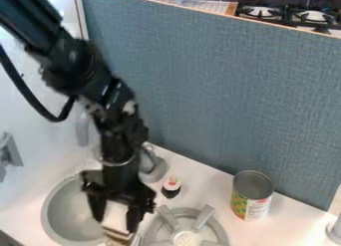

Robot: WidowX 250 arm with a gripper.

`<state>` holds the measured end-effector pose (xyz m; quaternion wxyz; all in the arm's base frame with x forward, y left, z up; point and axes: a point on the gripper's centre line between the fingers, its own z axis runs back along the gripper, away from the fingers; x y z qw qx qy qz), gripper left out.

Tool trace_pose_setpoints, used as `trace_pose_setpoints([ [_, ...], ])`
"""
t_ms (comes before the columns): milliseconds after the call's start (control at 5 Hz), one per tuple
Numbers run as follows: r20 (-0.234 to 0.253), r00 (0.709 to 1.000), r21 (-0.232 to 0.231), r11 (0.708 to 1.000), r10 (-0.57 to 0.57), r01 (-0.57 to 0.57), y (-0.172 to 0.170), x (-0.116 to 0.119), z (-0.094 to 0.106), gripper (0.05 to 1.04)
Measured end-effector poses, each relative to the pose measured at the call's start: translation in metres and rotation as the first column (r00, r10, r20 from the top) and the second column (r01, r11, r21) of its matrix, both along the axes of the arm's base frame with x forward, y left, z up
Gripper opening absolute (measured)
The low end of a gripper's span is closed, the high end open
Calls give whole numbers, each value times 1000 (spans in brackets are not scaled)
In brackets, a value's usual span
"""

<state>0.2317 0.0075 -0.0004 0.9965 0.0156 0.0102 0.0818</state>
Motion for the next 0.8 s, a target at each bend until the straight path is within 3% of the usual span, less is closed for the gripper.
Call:
trace_pose_setpoints([
  [200,24,994,18,994,-104,103,-35,9,31,810],
  [400,96,973,15,978,-208,208,-68,30,49,810],
  [600,186,931,-18,946,-314,323,-99,62,45,810],
  [800,214,893,-64,907,-395,416,-120,90,33,810],
])
